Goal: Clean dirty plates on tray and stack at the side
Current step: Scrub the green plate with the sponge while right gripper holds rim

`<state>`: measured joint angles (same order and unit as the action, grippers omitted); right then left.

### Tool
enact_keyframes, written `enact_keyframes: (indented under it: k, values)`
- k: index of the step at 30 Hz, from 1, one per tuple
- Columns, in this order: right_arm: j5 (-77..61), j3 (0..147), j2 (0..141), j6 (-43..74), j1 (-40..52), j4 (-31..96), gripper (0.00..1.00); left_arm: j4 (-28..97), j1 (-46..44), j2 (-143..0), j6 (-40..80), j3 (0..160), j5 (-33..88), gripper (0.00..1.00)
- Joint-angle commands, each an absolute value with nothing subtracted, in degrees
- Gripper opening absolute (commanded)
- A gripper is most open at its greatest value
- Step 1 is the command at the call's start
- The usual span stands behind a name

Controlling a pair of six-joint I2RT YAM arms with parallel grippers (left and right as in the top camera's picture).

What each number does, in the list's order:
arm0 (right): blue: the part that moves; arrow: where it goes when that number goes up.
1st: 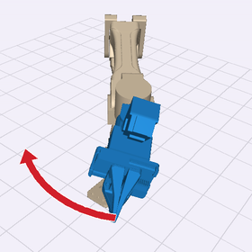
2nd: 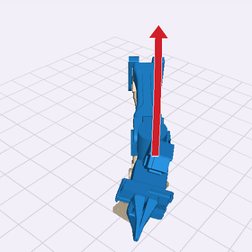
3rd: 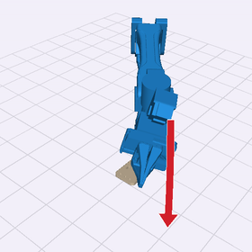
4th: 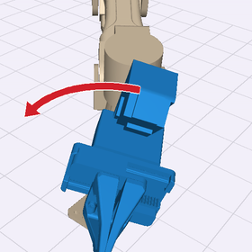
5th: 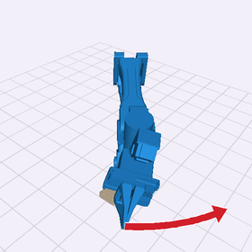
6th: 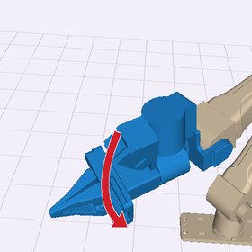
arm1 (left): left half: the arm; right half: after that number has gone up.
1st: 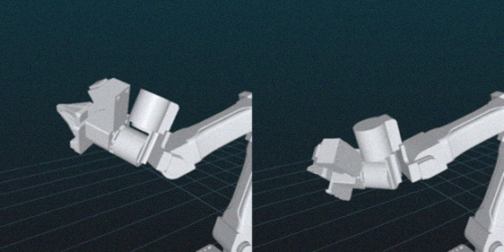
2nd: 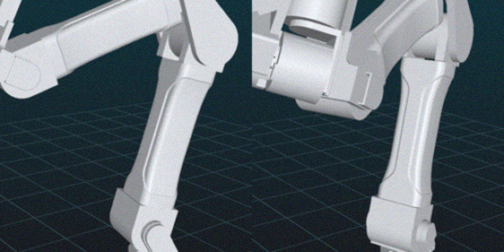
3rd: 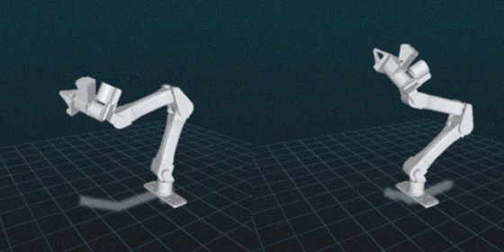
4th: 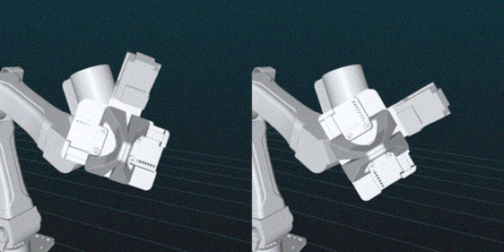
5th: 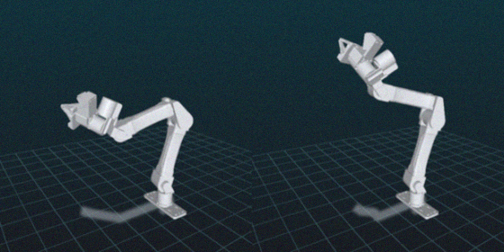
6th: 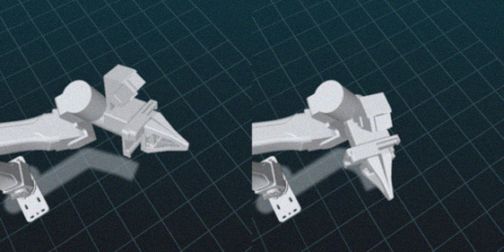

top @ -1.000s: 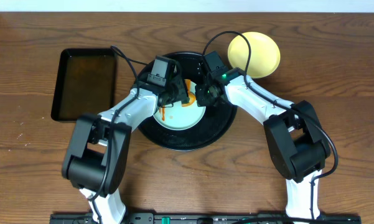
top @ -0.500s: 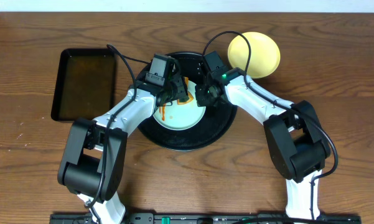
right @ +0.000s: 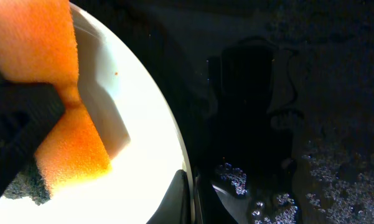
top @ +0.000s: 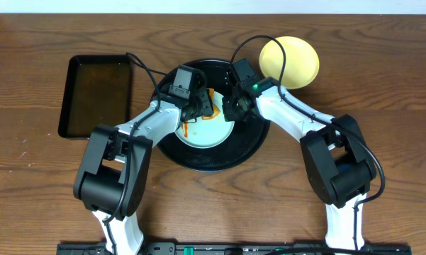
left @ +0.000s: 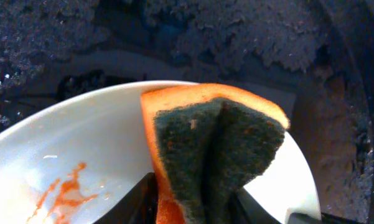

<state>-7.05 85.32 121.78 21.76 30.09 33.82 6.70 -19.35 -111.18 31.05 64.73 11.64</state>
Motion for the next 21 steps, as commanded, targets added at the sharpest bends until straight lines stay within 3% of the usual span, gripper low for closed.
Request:
enact_keyframes:
  k: [1,5,9,13,21]
  values:
    - [-6.22,84.88,122.32,22.26,29.65,33.82,0.01,6.37,-19.49,-111.79,30.2,64.03,10.44,0.24]
    - [-6.15,84.88,122.32,22.26,29.65,33.8,0.01,6.57,-19.49,-111.77,30.22,64.03,10.68,0.08]
    - [-5.82,84.88,122.32,22.26,29.65,33.82,0.01,10.72,-19.49,-111.77,30.2,64.03,12.27,0.07]
    - [-5.82,84.88,122.32,22.26,29.65,33.8,0.01,20.51,-19.42,-111.63,30.2,64.05,3.42,0.08]
    - [-5.82,84.88,122.32,22.26,29.65,33.71,0.01,22.15,-19.99,-103.85,30.24,64.69,1.91,0.07]
